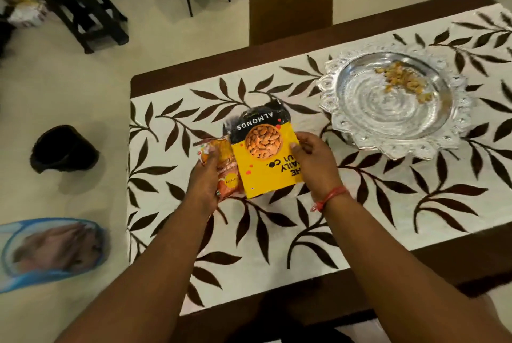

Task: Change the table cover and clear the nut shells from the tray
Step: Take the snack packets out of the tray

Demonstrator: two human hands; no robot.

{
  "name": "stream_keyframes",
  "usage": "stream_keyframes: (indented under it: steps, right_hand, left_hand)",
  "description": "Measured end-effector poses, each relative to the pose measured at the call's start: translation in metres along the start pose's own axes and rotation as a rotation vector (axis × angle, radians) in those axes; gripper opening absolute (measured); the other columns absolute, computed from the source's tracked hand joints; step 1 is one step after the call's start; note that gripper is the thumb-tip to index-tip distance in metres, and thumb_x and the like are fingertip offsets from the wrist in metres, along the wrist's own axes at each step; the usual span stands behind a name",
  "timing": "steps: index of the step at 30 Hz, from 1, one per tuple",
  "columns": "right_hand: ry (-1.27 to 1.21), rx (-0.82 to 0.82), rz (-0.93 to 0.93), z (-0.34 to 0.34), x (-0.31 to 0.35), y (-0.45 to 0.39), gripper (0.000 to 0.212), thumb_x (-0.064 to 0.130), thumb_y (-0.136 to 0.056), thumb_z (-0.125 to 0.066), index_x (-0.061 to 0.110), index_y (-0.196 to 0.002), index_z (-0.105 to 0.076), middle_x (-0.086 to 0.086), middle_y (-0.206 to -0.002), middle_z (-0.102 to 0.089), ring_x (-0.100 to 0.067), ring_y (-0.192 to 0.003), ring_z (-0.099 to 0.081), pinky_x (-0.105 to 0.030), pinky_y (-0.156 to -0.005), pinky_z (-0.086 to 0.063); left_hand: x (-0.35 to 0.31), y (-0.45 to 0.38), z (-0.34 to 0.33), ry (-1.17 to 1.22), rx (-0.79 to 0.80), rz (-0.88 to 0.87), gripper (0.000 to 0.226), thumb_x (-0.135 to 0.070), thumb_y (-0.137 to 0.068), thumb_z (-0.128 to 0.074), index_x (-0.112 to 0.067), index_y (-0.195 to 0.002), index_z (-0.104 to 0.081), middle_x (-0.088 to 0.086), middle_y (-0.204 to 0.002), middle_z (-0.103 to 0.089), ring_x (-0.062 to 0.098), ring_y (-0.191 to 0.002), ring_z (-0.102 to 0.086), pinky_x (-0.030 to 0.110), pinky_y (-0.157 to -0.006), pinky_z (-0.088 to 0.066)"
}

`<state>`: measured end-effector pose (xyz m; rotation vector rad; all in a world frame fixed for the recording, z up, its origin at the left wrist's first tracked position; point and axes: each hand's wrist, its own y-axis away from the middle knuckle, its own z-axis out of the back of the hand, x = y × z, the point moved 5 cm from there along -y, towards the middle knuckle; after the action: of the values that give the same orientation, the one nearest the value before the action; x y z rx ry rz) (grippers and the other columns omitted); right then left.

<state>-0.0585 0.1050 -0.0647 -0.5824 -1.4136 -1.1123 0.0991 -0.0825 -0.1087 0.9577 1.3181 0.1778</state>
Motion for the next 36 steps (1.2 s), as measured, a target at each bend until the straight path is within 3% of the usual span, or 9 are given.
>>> stream_keyframes:
  steps: [3, 5, 7, 9, 13, 18, 23, 29, 36]
  right_hand:
    - [0.029, -0.063, -0.029, -0.009, -0.031, -0.01, 0.02, 0.008, -0.097, -0.058, 0.026, -0.099, -0.064, 0.004, -0.093, -0.069, 0.005, -0.072, -0.066, -0.015, -0.064, -0.054]
    - [0.118, -0.071, -0.045, -0.007, -0.049, -0.019, 0.017, 0.006, -0.098, -0.056, 0.015, -0.109, -0.064, 0.003, -0.094, -0.067, 0.008, -0.069, -0.063, -0.008, -0.06, -0.049]
    - [0.221, -0.052, -0.058, -0.006, -0.065, -0.03, 0.021, 0.007, -0.098, -0.055, 0.009, -0.117, -0.063, -0.006, -0.104, -0.068, -0.004, -0.079, -0.064, -0.016, -0.068, -0.051]
    - [0.326, -0.034, -0.061, -0.005, -0.075, -0.038, 0.022, 0.009, -0.098, -0.055, 0.008, -0.118, -0.063, -0.011, -0.111, -0.068, -0.019, -0.092, -0.065, -0.028, -0.079, -0.051]
    - [0.52, -0.037, -0.036, -0.009, -0.086, -0.042, 0.026, 0.016, -0.095, -0.057, 0.012, -0.12, -0.064, -0.01, -0.11, -0.069, -0.025, -0.098, -0.063, -0.028, -0.078, -0.046]
    - [0.625, 0.01, 0.033, -0.021, -0.084, -0.036, 0.023, 0.013, -0.093, -0.056, 0.011, -0.114, -0.065, -0.015, -0.108, -0.069, -0.032, -0.099, -0.061, -0.029, -0.073, -0.04]
    - [0.666, 0.045, 0.016, -0.018, -0.084, -0.033, 0.026, 0.01, -0.091, -0.058, 0.012, -0.117, -0.064, -0.015, -0.111, -0.068, -0.033, -0.102, -0.06, -0.035, -0.081, -0.047]
    - [0.683, 0.052, 0.032, -0.016, -0.083, -0.032, 0.028, 0.011, -0.092, -0.058, 0.013, -0.12, -0.063, -0.014, -0.114, -0.067, -0.033, -0.106, -0.06, -0.038, -0.086, -0.049]
    - [0.673, 0.056, 0.001, -0.019, -0.086, -0.027, 0.03, 0.015, -0.092, -0.057, 0.014, -0.122, -0.059, -0.011, -0.108, -0.068, -0.03, -0.098, -0.062, -0.035, -0.08, -0.049]
  left_hand:
    - [0.012, -0.019, 0.03, -0.044, -0.037, 0.034, 0.031, -0.048, -0.092, -0.062, -0.02, -0.106, -0.066, 0.008, -0.096, -0.077, 0.03, -0.084, -0.075, 0.054, -0.071, -0.06]
    - [0.02, -0.031, 0.036, -0.091, -0.044, 0.028, 0.025, -0.045, -0.094, -0.062, -0.023, -0.106, -0.064, 0.007, -0.101, -0.075, 0.029, -0.086, -0.074, 0.052, -0.073, -0.061]
    - [0.025, -0.041, 0.032, -0.145, -0.037, -0.011, 0.021, -0.042, -0.095, -0.061, -0.027, -0.111, -0.062, 0.005, -0.107, -0.072, 0.025, -0.088, -0.073, 0.044, -0.072, -0.062]
    - [0.026, -0.048, 0.026, -0.268, -0.046, -0.068, 0.032, -0.043, -0.095, -0.06, -0.026, -0.122, -0.061, 0.003, -0.113, -0.07, 0.021, -0.093, -0.07, 0.042, -0.078, -0.06]
    - [0.024, -0.055, 0.021, -0.52, -0.113, -0.147, 0.049, -0.045, -0.095, -0.057, -0.016, -0.135, -0.052, 0.006, -0.126, -0.064, 0.025, -0.108, -0.064, 0.042, -0.094, -0.055]
    - [0.019, -0.051, 0.011, -0.646, -0.102, -0.282, 0.04, -0.038, -0.095, -0.061, -0.015, -0.127, -0.059, 0.004, -0.118, -0.067, 0.022, -0.104, -0.064, 0.03, -0.08, -0.051]
    - [0.019, -0.052, 0.017, -0.418, -0.107, -0.201, 0.033, -0.032, -0.092, -0.067, -0.019, -0.121, -0.062, 0.003, -0.112, -0.07, 0.023, -0.096, -0.07, 0.046, -0.085, -0.059]
    - [0.016, -0.059, 0.029, -0.284, -0.168, -0.152, 0.03, -0.029, -0.093, -0.066, -0.021, -0.122, -0.062, 0.001, -0.109, -0.069, 0.019, -0.091, -0.069, 0.043, -0.08, -0.06]
    - [0.027, -0.055, 0.022, -0.359, -0.045, -0.112, 0.039, -0.025, -0.093, -0.067, -0.016, -0.131, -0.059, 0.005, -0.119, -0.069, 0.025, -0.101, -0.07, 0.049, -0.085, -0.059]
